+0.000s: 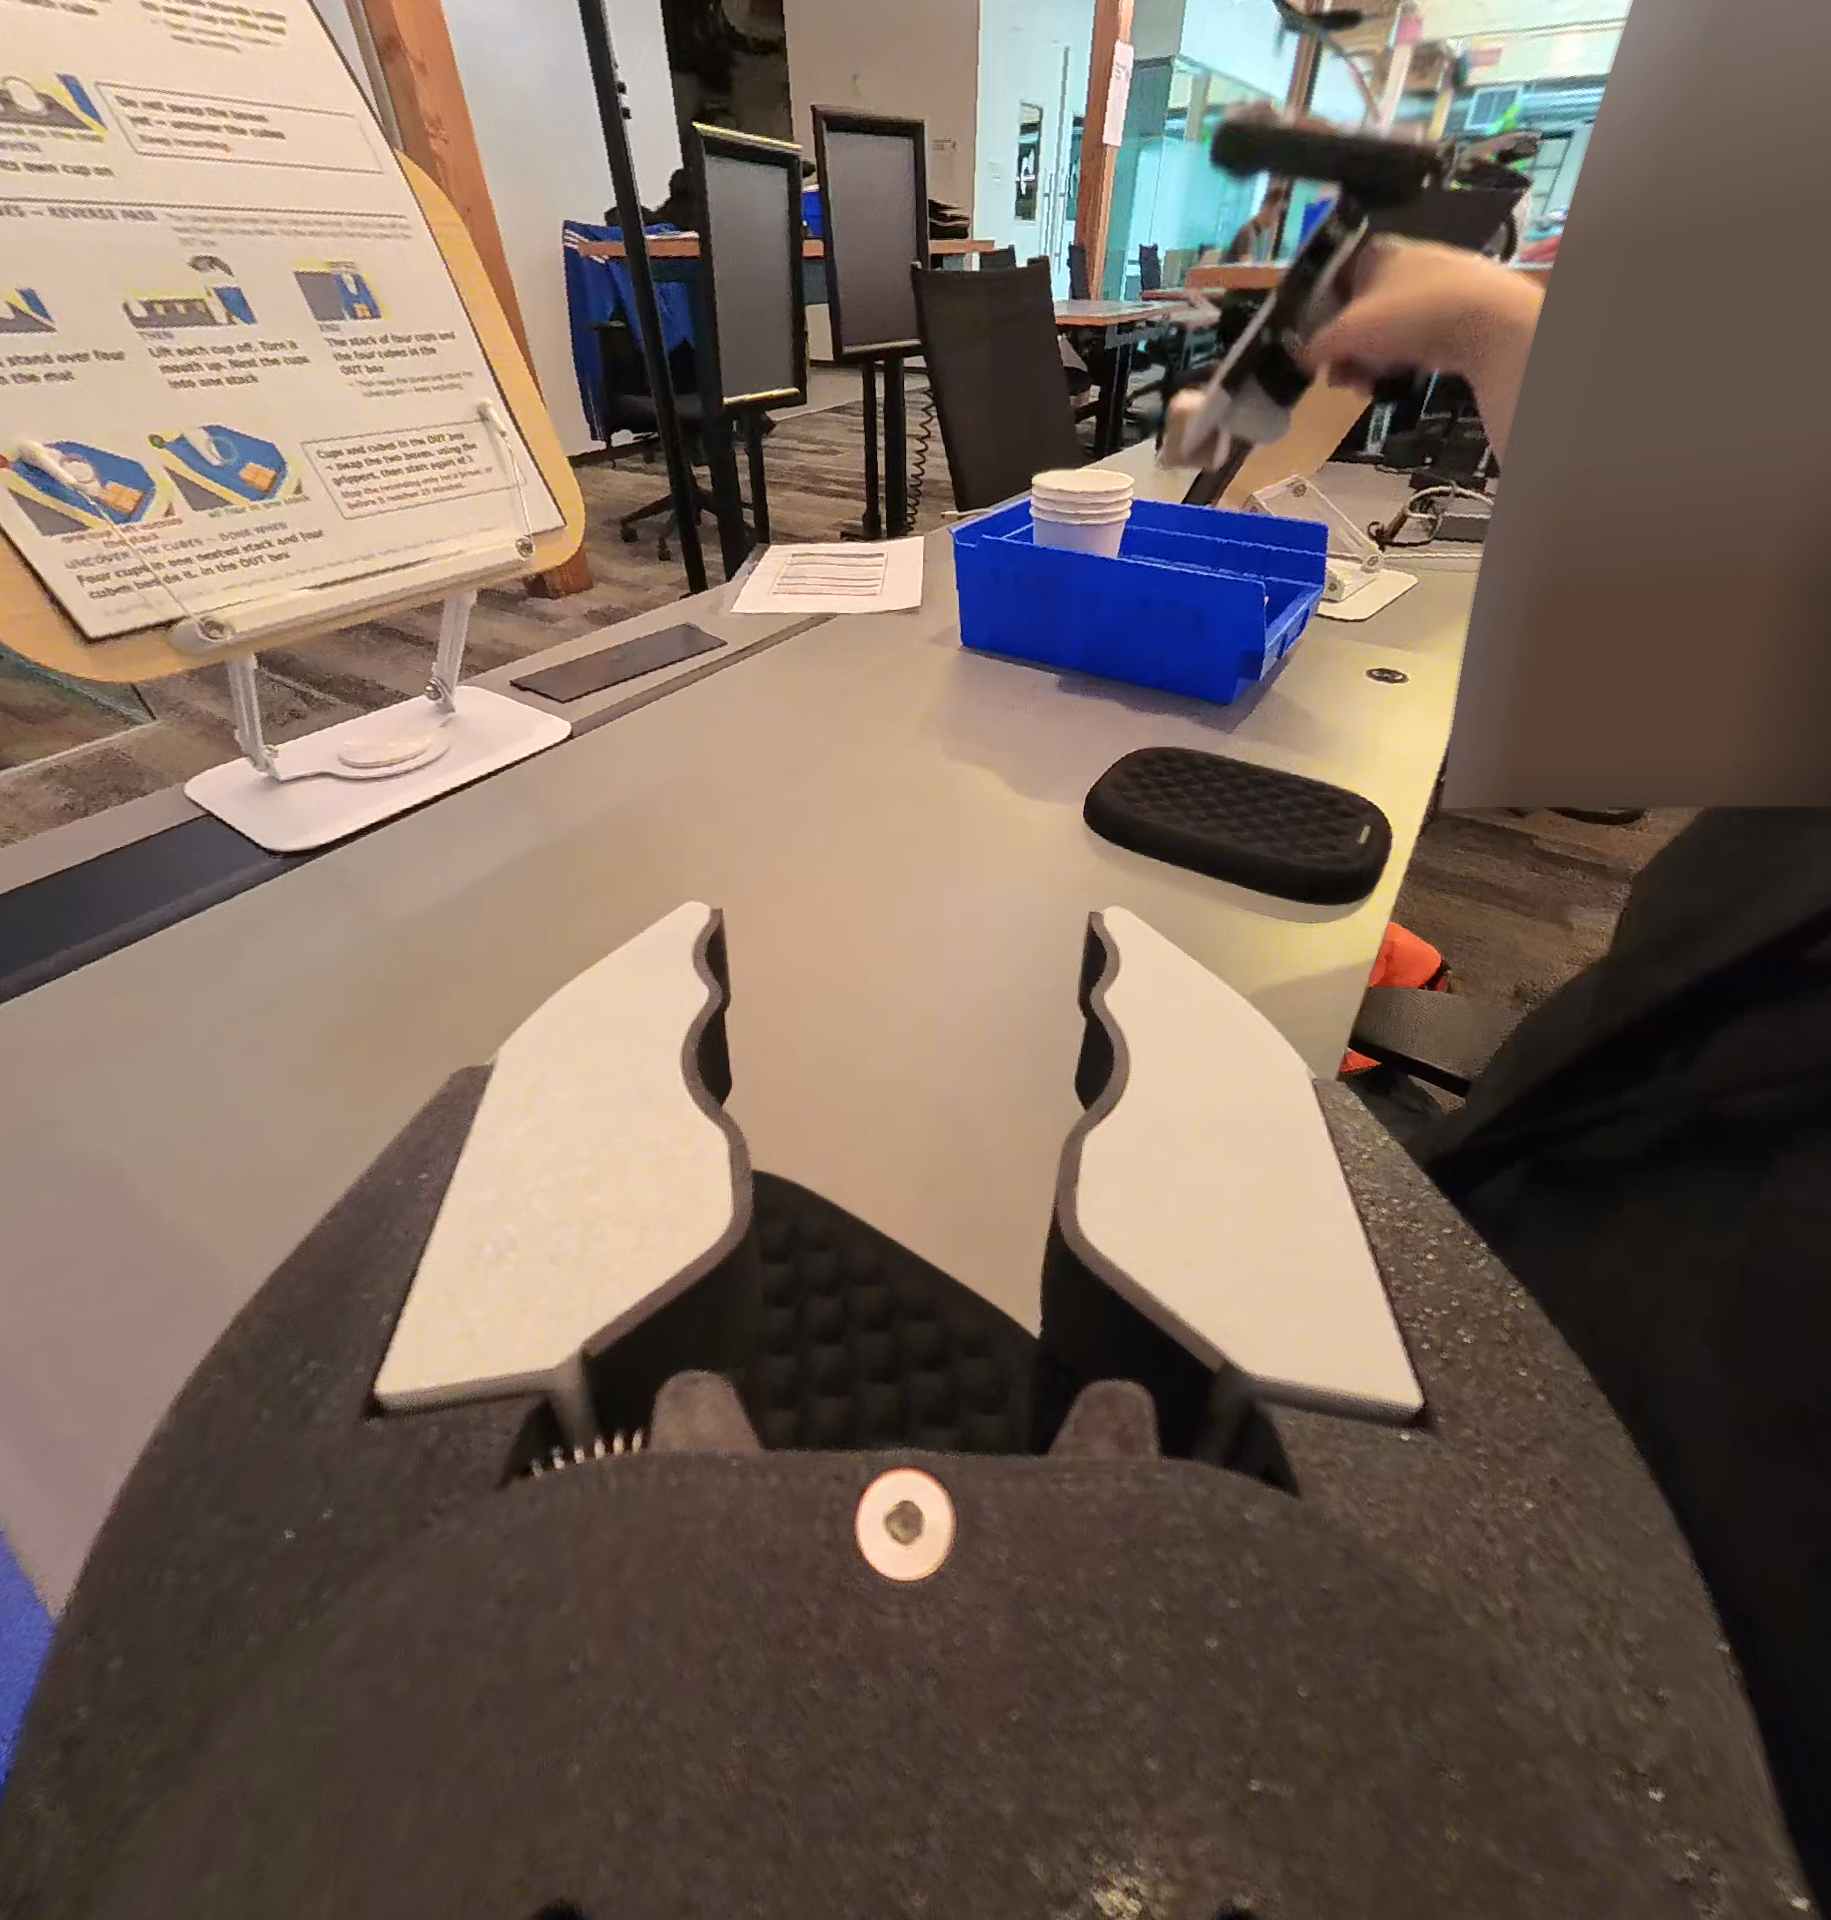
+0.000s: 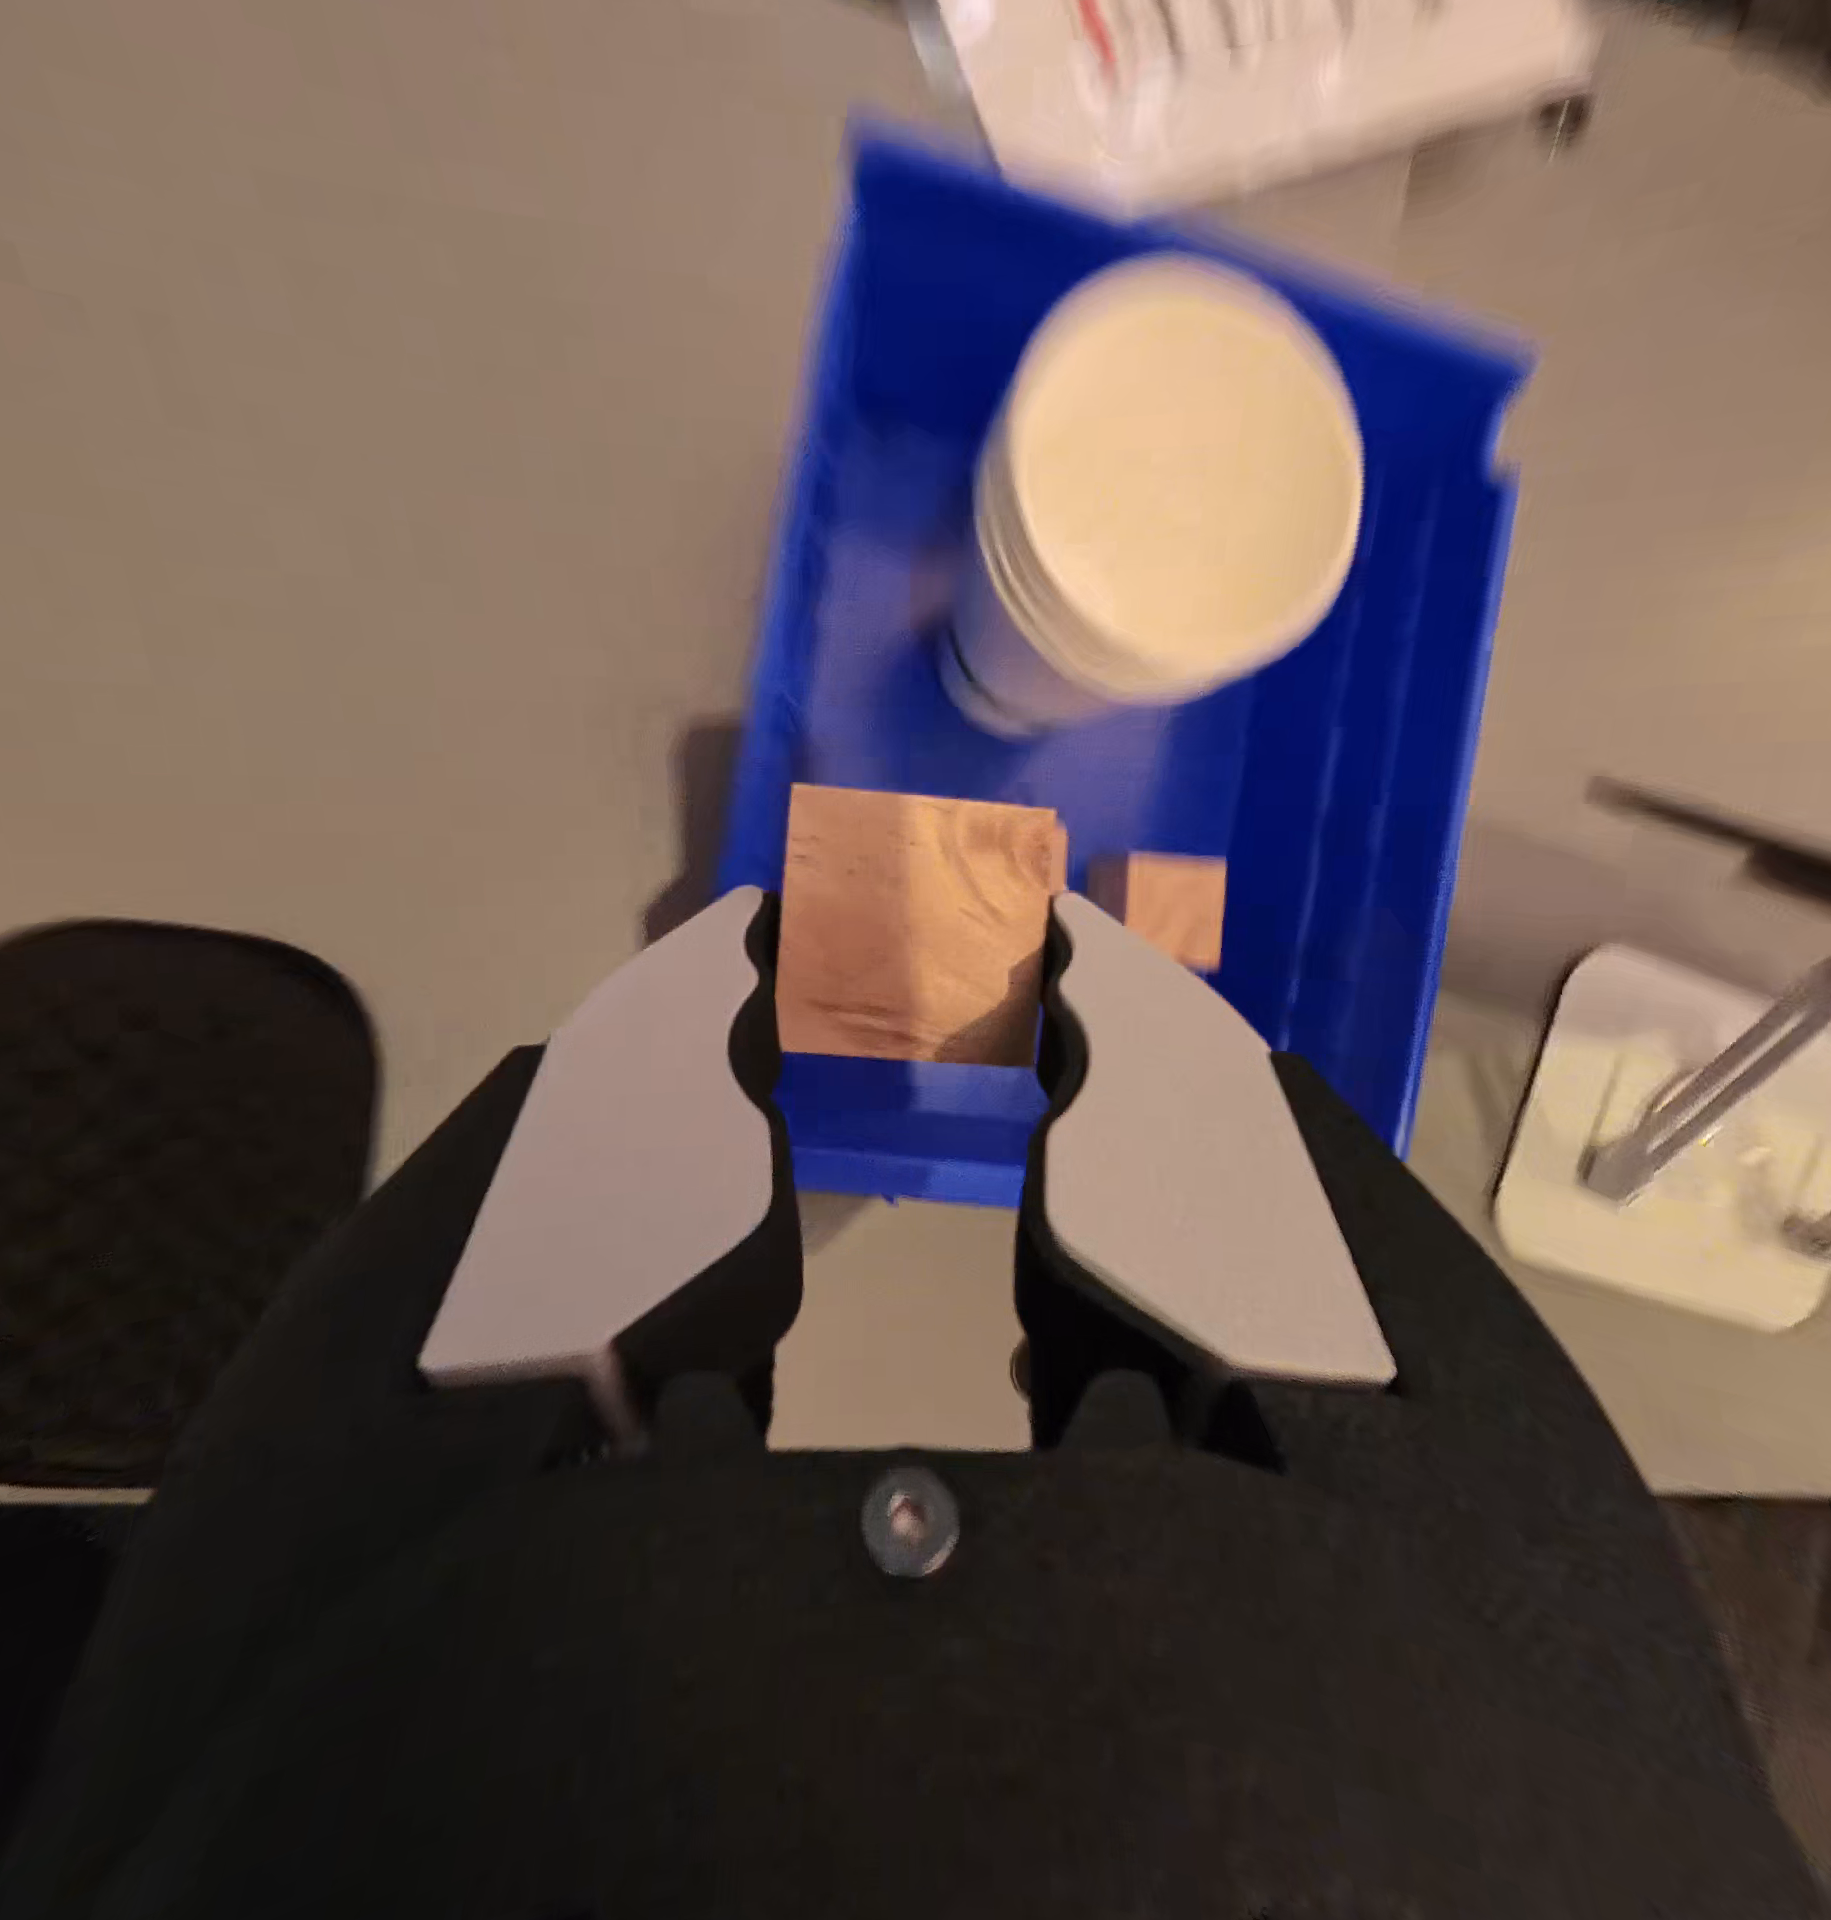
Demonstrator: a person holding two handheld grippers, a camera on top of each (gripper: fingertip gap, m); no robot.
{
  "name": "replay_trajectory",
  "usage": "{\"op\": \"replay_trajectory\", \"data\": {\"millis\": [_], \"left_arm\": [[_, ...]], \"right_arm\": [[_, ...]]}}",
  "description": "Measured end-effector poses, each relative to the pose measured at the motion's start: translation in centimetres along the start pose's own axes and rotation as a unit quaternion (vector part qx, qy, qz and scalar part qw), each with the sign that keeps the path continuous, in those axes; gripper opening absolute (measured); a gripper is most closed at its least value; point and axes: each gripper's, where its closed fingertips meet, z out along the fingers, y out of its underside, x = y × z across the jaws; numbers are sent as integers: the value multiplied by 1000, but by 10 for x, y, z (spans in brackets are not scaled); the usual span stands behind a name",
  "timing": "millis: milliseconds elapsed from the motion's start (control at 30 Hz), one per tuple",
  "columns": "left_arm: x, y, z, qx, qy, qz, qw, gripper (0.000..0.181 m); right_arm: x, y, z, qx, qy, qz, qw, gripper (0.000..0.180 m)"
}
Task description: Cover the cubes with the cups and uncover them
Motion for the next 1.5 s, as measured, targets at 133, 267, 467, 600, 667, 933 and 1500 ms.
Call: {"op": "replay_trajectory", "data": {"millis": [133,267,467,600,667,933,1500], "left_arm": [[4,-7,11,-10,7,8,1000,65],[13,-15,19,-19,9,23,1000,65],[22,-20,21,-28,1,33,999,65],[24,-21,25,-34,-1,32,999,65],[22,-19,26,-43,-9,30,999,66],[-22,-15,5,-101,-141,33,984,66],[-190,99,-66,-361,-441,-170,804,67]], "right_arm": [[23,68,70,-77,-27,33,996,47],[26,95,111,-142,-23,34,989,46],[29,110,123,-178,-4,43,983,46],[30,109,124,-173,-6,39,984,47],[27,105,115,-157,-24,30,987,61],[159,43,68,-73,80,11,994,52],[138,80,137,-171,-120,86,974,6]]}}
